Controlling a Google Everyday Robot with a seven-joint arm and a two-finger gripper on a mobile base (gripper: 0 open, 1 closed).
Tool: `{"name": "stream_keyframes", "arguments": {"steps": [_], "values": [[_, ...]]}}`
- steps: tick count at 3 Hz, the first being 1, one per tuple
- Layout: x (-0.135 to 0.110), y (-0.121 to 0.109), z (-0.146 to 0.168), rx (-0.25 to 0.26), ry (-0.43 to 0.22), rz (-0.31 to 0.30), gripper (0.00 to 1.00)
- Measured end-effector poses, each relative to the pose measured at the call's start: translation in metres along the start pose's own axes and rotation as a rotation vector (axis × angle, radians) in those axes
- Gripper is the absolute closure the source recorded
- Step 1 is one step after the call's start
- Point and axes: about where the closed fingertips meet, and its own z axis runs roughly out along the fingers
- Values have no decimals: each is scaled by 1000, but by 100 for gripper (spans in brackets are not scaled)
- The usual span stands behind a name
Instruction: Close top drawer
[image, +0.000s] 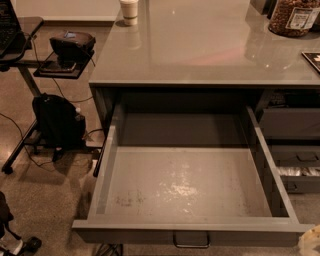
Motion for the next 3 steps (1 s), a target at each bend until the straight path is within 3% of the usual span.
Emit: {"name": "stream_keyframes", "arguments": {"steps": [1,2,3], "values": [[3,30,29,-10,68,138,100],[13,41,71,25,165,256,100],[28,35,102,91,269,303,100]]}}
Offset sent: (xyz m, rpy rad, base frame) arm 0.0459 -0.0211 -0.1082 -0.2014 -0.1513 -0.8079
